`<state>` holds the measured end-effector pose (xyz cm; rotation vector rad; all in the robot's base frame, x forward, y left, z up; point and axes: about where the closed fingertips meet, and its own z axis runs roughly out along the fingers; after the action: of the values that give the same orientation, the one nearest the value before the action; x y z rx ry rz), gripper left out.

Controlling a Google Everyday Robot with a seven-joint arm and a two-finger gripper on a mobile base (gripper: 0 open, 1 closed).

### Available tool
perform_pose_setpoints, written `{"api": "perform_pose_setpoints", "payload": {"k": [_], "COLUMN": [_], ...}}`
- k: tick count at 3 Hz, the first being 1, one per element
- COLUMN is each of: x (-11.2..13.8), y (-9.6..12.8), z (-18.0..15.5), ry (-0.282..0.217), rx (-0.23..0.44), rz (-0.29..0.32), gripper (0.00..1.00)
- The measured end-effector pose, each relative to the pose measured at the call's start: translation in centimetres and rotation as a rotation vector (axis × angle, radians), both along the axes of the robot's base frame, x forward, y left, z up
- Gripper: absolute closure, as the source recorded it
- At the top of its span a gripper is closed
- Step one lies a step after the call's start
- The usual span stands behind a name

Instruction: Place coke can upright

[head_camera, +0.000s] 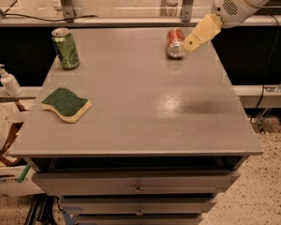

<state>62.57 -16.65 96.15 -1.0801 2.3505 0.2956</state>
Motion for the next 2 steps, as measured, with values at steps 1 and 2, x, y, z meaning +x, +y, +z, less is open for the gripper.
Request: {"api": "perform_pose_setpoints", "payload": {"k": [1,2], "x": [0.6,2.8], "y": [0.6,1.0], "z": [-0.8,-1.4], "ry": [0.028,0.039], "rx": [0.017,0.053], "rz": [-0.038,-0.118], "gripper": [0.00,0.00]}}
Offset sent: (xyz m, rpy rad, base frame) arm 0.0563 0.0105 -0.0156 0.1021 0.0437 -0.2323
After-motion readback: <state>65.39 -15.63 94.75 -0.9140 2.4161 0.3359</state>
